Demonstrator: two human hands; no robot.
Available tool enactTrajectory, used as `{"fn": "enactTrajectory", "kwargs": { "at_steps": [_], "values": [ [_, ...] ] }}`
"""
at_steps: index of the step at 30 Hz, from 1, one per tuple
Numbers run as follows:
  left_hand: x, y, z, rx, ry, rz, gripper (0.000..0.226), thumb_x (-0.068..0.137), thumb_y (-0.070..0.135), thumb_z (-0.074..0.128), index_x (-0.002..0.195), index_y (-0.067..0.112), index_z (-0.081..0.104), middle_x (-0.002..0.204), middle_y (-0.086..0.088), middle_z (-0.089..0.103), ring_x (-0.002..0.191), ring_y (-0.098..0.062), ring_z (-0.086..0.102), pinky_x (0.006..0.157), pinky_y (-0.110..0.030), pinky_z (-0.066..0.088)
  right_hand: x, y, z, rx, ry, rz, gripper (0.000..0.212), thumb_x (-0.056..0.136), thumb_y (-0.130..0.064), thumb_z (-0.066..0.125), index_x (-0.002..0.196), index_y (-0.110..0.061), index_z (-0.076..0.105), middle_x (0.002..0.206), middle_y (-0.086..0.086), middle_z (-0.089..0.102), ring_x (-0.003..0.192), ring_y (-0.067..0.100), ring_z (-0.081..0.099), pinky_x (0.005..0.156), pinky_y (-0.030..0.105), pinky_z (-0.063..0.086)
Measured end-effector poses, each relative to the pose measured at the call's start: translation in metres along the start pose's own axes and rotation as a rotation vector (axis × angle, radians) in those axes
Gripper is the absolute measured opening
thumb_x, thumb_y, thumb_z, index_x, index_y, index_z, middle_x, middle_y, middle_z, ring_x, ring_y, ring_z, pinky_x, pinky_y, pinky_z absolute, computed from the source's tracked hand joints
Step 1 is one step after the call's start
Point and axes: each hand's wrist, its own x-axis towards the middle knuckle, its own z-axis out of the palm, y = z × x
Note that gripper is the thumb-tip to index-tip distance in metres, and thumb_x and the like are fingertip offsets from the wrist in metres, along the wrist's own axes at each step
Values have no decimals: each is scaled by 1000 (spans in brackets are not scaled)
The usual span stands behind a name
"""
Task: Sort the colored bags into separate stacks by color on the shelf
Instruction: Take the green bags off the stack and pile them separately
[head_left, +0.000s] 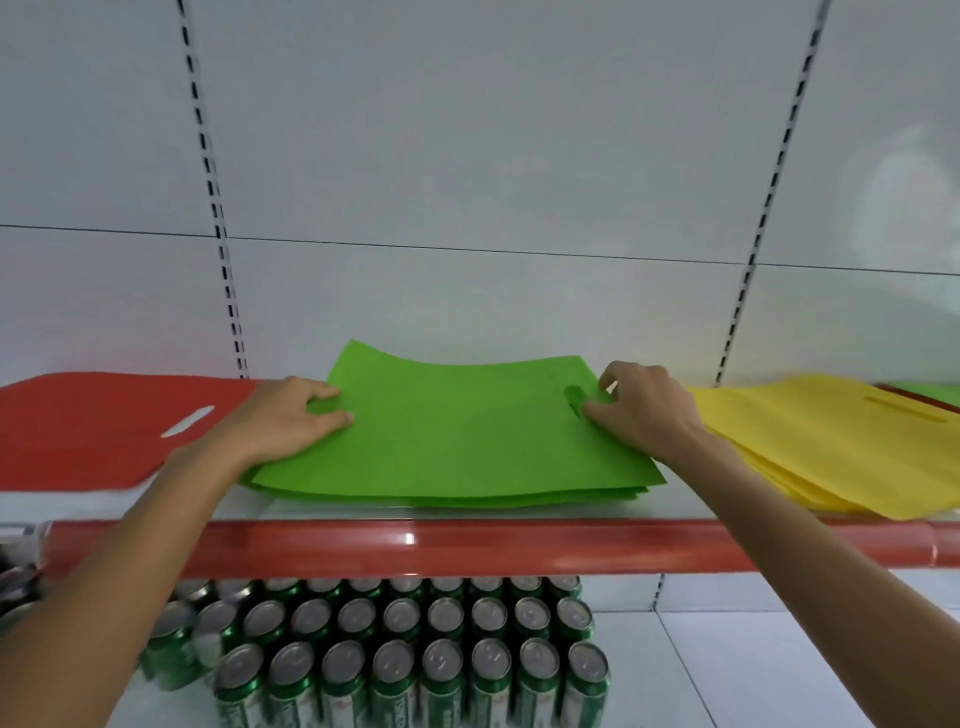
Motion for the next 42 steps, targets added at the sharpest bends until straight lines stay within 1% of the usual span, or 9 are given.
{"fn": "enactTrajectory", "kwargs": {
  "at_steps": [3,7,16,20,25,29,33,36,42],
  "values": [
    [2,-14,3,27,-57,13,51,88,36,59,133,15,51,141,-7,45,131,-21,41,102,-23,31,-5,-10,6,-30,-26,21,34,85,-36,58,111,-14,59,109,6,63,96,27,59,70,31,45],
    [5,-23,5,-4,-43,32,52,88,35,60,134,14,49,142,-6,44,131,-21,41,101,-22,31,-7,-20,9,-68,-38,23,37,86,-42,58,108,-13,60,108,6,63,96,27,60,74,33,50],
    [8,-32,8,-36,-48,53,57,87,34,61,137,12,45,144,-8,42,131,-22,40,103,-26,31,-8,-25,14,-122,-31,5,34,85,-38,60,101,-8,65,102,6,64,91,25,61,68,32,47],
    [7,-30,12,3,-126,87,54,93,33,53,142,19,36,148,-9,34,135,-23,34,105,-26,29,-9,-23,15,-112,-42,22,34,86,-34,60,103,-5,65,103,8,65,92,27,61,66,31,46],
    [10,-27,7,12,-157,91,61,93,32,52,146,22,25,151,-9,28,138,-23,29,110,-28,25,-4,-21,17,-80,-63,17,35,86,-33,60,106,-4,63,106,10,65,96,27,62,67,30,45],
    [8,-19,5,46,-134,68,64,92,39,51,147,17,26,152,-10,27,139,-23,28,110,-27,24,-1,-16,13,-60,-56,14,44,88,-43,57,113,-8,61,113,7,63,101,27,60,72,32,45],
    [9,13,-2,48,-48,122,58,93,37,51,144,18,33,149,-8,33,137,-22,32,108,-26,25,4,4,-7,6,31,1,40,90,-43,54,119,-16,58,121,5,60,110,26,55,83,34,45],
    [8,55,7,7,-39,198,54,92,35,53,142,22,37,147,-6,37,136,-22,34,108,-25,26,5,35,-26,18,127,35,35,88,-37,56,116,-18,60,118,4,62,110,27,56,83,33,43],
    [-2,148,45,-26,24,236,54,89,36,57,138,17,44,144,-8,42,133,-23,39,109,-30,27,0,130,-66,13,188,66,36,86,-36,60,117,-17,60,117,5,63,106,28,57,78,32,41]
  ]
}}
